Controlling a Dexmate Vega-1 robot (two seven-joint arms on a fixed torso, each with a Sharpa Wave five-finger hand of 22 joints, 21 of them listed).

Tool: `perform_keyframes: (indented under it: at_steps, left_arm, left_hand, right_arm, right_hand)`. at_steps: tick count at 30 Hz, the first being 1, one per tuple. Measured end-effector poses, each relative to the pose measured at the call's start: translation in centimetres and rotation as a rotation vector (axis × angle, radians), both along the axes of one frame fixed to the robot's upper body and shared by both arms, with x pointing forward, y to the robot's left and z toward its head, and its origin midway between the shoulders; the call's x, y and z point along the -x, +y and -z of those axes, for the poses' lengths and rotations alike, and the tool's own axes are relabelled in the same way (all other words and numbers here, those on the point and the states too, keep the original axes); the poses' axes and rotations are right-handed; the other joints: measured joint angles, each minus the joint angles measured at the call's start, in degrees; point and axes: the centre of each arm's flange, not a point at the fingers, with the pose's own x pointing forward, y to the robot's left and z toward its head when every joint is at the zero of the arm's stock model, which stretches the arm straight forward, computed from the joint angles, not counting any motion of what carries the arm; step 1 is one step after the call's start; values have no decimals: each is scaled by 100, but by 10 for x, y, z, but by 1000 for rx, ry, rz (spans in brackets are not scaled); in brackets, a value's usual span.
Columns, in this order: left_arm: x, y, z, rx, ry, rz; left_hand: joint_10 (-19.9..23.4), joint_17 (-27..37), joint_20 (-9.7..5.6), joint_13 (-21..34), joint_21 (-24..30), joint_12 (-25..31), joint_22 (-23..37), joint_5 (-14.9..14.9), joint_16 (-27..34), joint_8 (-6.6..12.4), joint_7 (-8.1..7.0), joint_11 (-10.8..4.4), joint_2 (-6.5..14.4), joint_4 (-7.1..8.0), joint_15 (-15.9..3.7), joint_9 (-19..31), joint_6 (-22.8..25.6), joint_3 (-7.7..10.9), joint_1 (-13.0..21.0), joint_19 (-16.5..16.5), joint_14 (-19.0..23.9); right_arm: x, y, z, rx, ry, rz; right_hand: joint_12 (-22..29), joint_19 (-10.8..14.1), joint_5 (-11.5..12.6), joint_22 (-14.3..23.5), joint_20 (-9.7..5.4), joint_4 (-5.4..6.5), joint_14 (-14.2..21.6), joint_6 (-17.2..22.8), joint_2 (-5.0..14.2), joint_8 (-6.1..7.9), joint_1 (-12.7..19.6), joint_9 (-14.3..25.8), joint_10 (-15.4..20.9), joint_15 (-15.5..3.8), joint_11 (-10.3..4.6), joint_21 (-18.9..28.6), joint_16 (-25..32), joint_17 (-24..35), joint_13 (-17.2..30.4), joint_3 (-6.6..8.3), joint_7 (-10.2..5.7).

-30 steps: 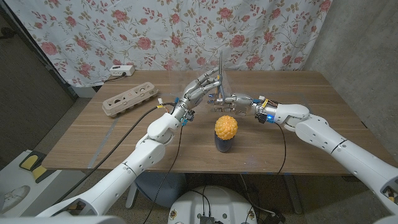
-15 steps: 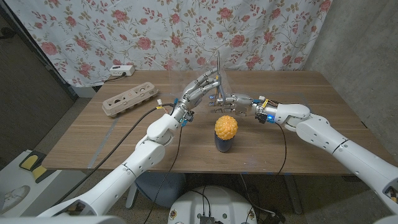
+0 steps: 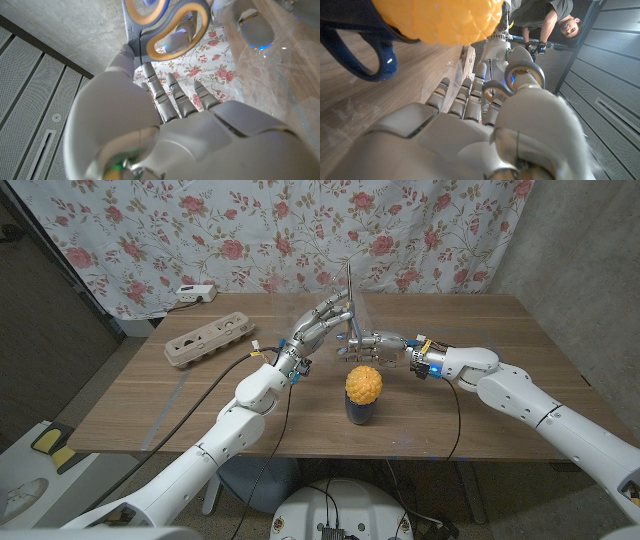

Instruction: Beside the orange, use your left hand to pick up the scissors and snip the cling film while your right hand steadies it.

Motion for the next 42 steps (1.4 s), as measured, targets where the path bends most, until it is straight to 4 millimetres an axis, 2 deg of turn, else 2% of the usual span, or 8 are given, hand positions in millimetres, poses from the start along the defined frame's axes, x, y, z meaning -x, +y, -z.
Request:
perform_keyframes:
  at_steps: [3,10,15,18,29,33,41,42]
  left_arm:
    - [0,0,0,1,0,-1]
    - [2,2,1,3,-2,-2]
    - [2,4,1,5,-2,-3]
    - [2,5,2,7,-3,-3]
    - [4,8,4,15,0,-8]
    - [4,9,4,21,1,-13]
    - [5,15,7,42,5,-37]
    - [5,15,8,46,6,-40]
  left_hand:
    - [0,20,0,-2,0,-1,0,0,0,0,0,0,-7,0,0,0,0,0,7,0,0]
    - [0,27,0,-11,0,-14,0,0,0,0,0,0,-7,0,0,0,0,0,8,0,0]
    - [-1,26,0,-21,0,1,0,-2,0,0,0,-1,-7,2,0,0,-1,-2,8,0,0]
    - [-1,26,0,-21,0,11,0,-3,0,0,0,-1,-13,-1,0,0,-1,-16,14,0,0]
    - [-1,-4,0,-20,0,8,0,-13,-79,0,-11,-1,3,0,1,0,-13,-17,-2,0,-1]
    - [-114,-167,14,-175,0,-299,0,-13,-286,0,-30,-71,89,13,35,0,-74,-4,-88,14,-158]
    - [-244,-255,84,-246,0,-630,0,-8,-344,-31,-19,-52,321,290,54,0,-290,-199,-345,-40,-342]
    - [-295,-278,84,-260,0,-691,0,13,-365,-31,-18,-45,380,363,66,0,-289,-204,-537,-40,-355]
  right_arm:
    - [0,0,0,-1,6,1]
    - [0,1,0,3,15,4]
    - [1,2,0,2,19,4]
    - [2,3,0,1,24,1]
    - [4,6,1,-1,49,-3]
    - [5,7,0,0,54,-3]
    - [6,5,-1,-2,58,2]
    - [6,5,-1,-2,58,2]
  right_hand:
    - [310,149,-45,0,-23,8,159,-1,57,-41,57,65,-48,-5,-89,2,115,135,419,-41,-1]
    - [1193,896,-45,78,-146,-27,624,62,84,-106,282,261,-161,-10,-298,214,725,866,1590,-136,101]
    - [1432,1693,-46,209,-647,-41,898,63,68,-149,477,382,-284,-18,-418,591,1188,1439,2025,-183,142]
    - [1507,1979,-46,304,-769,-55,1102,81,72,-149,577,441,-306,-30,-439,801,1480,1759,2161,-198,166]
    - [1841,2181,-46,553,-787,-48,1260,333,54,-121,807,561,-209,-31,-345,1187,2036,2549,2447,-284,364]
    - [1875,2181,-49,605,-787,-48,1315,428,55,-115,809,587,-148,-43,-285,1249,2036,2592,2441,-284,394]
    - [1963,2202,-68,687,-809,-32,1330,484,30,-115,846,587,-146,-41,-284,1359,2036,2645,2483,-300,418]
    - [1963,2212,-65,690,-818,-34,1330,516,69,-104,994,587,70,-41,-501,1360,2036,2649,2491,-298,404]
